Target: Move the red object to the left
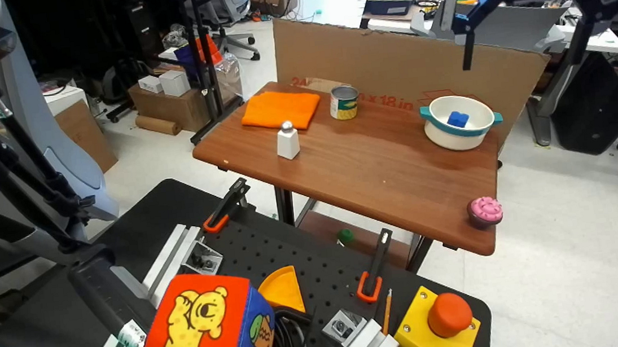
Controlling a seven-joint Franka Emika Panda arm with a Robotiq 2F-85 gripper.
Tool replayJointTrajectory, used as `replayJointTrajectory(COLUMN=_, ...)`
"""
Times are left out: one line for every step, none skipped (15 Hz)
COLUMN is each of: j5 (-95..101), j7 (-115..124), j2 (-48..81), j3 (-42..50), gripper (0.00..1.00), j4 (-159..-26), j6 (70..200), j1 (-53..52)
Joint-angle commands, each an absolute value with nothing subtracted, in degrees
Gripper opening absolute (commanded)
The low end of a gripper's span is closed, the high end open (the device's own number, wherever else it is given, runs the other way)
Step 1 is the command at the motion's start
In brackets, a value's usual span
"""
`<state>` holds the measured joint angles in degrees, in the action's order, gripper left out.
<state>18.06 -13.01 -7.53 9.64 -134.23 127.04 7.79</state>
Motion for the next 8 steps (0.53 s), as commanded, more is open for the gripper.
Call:
replayJointTrajectory(j5=12.12, j7=-18.73, j2=-0.16, j3=12.08, gripper=1.00, j4=-130.88, j6=132.06, j1=9.27)
replayJointTrajectory(j5=10.46, j7=-20.16, j2=1.61, j3=12.28, gripper=1.00, j4=-129.99, j6=132.71, j1=9.61)
replayJointTrajectory(j5=8.54, j7=-21.66, j2=4.20, j3=12.29, gripper=1.00, j4=-128.51, j6=132.90, j1=9.87)
replayJointTrajectory(j5=7.37, j7=-22.45, j2=6.11, j3=12.09, gripper=1.00, j4=-127.29, j6=132.84, j1=10.21)
replayJointTrajectory(j5=6.51, j7=-23.21, j2=8.78, j3=11.77, gripper=1.00, j4=-125.40, j6=132.20, j1=10.57)
replayJointTrajectory(j5=5.80, j7=-23.59, j2=11.02, j3=11.47, gripper=1.00, j4=-123.63, j6=131.41, j1=10.92)
replayJointTrajectory(j5=5.36, j7=-23.62, j2=14.06, j3=11.24, gripper=1.00, j4=-121.18, j6=130.19, j1=11.28)
replayJointTrajectory(j5=5.18, j7=-23.64, j2=16.17, j3=10.95, gripper=1.00, j4=-119.42, j6=129.39, j1=11.63)
